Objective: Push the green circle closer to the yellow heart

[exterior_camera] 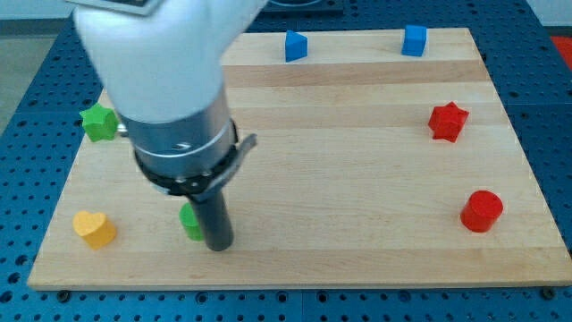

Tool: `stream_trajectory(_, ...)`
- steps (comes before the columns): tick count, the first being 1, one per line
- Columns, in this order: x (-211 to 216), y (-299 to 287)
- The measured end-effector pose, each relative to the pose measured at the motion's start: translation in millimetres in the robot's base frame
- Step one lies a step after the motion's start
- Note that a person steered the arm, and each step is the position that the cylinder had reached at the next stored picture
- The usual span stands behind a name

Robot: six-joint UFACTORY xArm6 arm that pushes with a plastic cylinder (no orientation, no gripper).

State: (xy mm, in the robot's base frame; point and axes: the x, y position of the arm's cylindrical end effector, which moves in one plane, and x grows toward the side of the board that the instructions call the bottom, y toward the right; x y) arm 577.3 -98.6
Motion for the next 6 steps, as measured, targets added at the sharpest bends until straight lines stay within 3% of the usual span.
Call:
stream_trajectory(2,-32.9,37.4)
stream_trajectory(4,-32.2,-19.4)
stream_trajectory(6,-25.4,-39.1)
